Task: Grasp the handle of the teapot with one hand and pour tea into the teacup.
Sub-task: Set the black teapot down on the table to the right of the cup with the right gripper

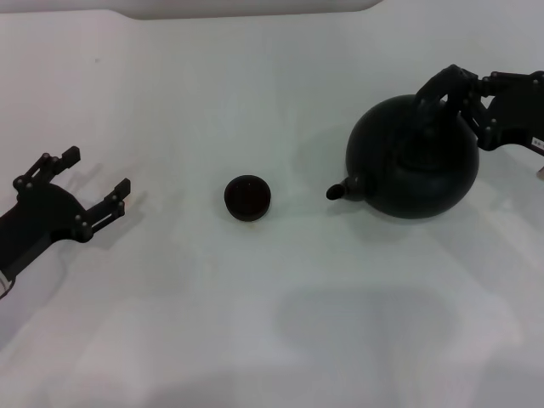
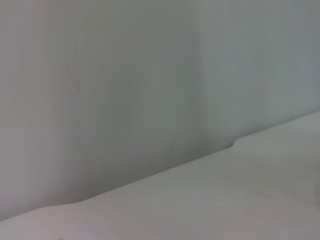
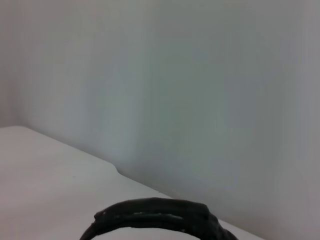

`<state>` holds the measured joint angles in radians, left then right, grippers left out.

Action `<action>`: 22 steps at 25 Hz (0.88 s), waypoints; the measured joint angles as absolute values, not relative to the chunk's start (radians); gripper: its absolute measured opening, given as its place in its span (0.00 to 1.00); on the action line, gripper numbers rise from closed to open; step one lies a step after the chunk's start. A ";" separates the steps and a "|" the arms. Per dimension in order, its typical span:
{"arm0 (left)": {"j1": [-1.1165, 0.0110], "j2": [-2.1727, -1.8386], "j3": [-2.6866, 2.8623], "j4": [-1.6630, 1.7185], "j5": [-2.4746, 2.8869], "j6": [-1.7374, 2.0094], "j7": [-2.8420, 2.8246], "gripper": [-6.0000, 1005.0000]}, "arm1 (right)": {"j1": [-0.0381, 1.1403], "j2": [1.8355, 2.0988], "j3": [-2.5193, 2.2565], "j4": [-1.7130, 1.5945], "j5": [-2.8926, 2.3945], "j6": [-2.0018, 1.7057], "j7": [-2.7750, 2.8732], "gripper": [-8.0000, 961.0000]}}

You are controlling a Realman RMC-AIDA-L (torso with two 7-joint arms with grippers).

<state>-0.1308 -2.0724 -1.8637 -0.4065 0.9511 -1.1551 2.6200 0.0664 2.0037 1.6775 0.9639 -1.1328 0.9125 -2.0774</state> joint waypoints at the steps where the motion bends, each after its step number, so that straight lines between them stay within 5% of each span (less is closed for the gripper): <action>1: -0.131 -2.072 -1.864 -0.406 0.951 -1.155 2.620 0.85 | 0.067 2.004 1.680 0.961 -1.133 0.913 -2.079 0.12; 22: -0.132 -2.072 -1.864 -0.406 0.951 -1.155 2.620 0.85 | 0.078 2.002 1.685 0.936 -1.132 0.914 -2.100 0.12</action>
